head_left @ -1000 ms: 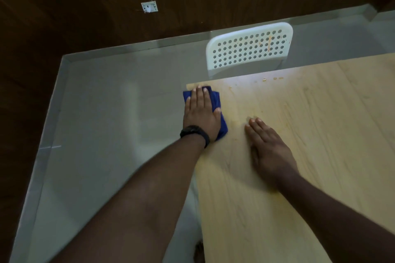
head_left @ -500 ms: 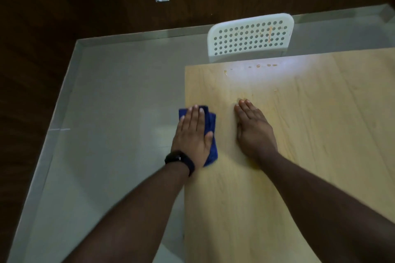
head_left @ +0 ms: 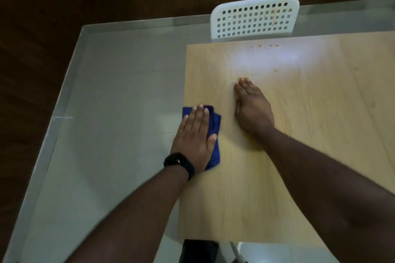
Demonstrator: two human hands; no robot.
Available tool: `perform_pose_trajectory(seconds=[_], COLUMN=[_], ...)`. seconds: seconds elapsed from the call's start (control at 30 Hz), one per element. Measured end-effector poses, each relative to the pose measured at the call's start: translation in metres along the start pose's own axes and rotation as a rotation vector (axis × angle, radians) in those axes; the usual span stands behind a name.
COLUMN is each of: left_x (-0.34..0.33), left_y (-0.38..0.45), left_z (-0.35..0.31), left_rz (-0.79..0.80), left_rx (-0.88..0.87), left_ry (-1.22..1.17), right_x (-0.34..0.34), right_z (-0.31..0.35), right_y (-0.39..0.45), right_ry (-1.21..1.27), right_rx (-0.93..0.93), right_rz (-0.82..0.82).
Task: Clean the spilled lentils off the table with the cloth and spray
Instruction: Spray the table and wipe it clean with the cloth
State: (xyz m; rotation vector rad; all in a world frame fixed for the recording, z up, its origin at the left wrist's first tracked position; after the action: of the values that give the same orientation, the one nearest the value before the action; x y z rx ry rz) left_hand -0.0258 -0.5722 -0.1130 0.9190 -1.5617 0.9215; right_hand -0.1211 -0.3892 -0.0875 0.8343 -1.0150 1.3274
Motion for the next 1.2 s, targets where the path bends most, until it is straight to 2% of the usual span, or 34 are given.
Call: perform_pose_trajectory(seconds=[0.17, 0.3, 0.43, 0.57, 0.77, 0.87, 1.0, 1.1, 1.2], left_x=[0.003, -0.007, -0.012, -0.017, -0.009, -0.016, -0.029, -0.031, -0.025], left_y=[0.048, 0.014, -0.063, -0.089, -0.035, -0.047, -0.120, -0.151, -0.127], left_z=[0.014, -0.045, -0.081, -0.060, -0.058, -0.082, -0.105, -0.097, -0.073], left_rz=[-0.042, -0.015, -0.013, 0.025, -0.007, -0.015, 0.022, 0.068, 0.025], left_rx=[0.172, 0.028, -0.007, 0.030, 0.175, 0.120, 0.051, 0.041, 0.065], left_ry=[0.013, -0.021, -0.060, -0.038, -0.015, -0.007, -0.015, -0.016, 0.006], right_x=[-0.004, -0.004, 0.008, 0.010, 0.003, -0.004, -0.002, 0.001, 0.002], right_z=[-0.001, -0.003, -0.003, -0.007, -0.031, -0.038, -0.038, -0.036, -0.034], right_y=[0.004, 0.005, -0.011, -0.058, -0.135, -0.142, -0.142, -0.145, -0.145], right_ry=[-0.033, -0.021, -0.003, -0.013, -0.085, -0.060, -0.026, -0.024, -0.017], right_rx=[-0.008, 0.007, 0.044, 0.071, 0.121, 0.134, 0.139, 0.125, 0.119], right_rz=[-0.032, -0.016, 0.011, 0.043, 0.031, 0.019, 0.018, 0.029, 0.030])
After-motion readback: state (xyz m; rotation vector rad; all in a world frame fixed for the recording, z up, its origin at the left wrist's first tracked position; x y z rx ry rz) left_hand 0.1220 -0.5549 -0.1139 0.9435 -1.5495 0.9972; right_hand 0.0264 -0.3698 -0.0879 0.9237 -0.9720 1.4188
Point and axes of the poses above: each hand's wrist, its own y-axis towards the middle knuckle, its own x-axis out of the back of the hand, z = x × y, the point moved 6 cm from there along y, towards the middle knuckle, and after that the axes turned 13 degrees about -x, right-handed, at the moved point
